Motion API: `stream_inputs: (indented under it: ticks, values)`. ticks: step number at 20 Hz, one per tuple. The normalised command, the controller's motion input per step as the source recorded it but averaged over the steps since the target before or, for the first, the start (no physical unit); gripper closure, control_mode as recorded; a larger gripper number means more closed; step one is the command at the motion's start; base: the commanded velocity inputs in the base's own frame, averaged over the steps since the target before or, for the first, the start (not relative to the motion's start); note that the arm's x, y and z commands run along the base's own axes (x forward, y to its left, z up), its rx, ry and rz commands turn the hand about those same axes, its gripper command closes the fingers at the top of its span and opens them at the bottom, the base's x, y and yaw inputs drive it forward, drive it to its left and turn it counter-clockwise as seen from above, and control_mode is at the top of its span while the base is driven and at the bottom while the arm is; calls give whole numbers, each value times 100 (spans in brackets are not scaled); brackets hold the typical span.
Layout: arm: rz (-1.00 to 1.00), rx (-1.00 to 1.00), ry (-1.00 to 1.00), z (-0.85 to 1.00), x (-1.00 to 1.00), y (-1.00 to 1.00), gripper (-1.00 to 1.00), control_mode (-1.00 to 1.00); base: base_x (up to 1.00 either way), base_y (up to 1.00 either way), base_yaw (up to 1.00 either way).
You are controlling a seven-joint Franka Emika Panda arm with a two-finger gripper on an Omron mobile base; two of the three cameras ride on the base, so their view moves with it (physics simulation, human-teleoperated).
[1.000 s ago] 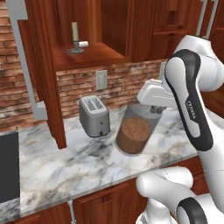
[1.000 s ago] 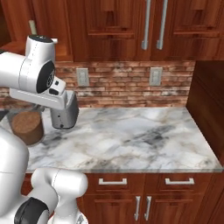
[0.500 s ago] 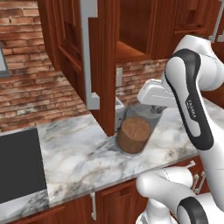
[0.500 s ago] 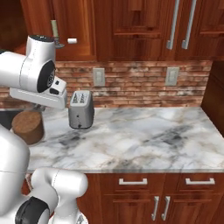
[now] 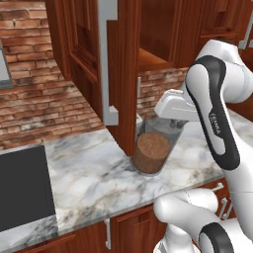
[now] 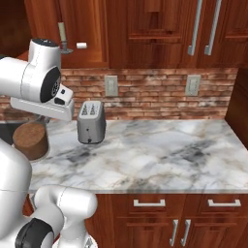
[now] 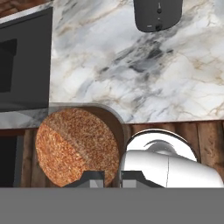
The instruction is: Pick the candle and jar from the dining table and place them in the open cabinet. Close the cabinet after placing the objects.
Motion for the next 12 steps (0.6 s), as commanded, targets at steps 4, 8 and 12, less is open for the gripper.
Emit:
stream_inputs:
  ticks: [4, 8, 12]
  values:
    - [0, 0, 0, 0, 0, 0, 100, 100, 14, 0, 1]
    - [0, 0, 0, 0, 0, 0, 100, 100, 0, 0, 0]
    - [0, 0, 0, 0, 0, 0, 100, 100, 0, 0, 0]
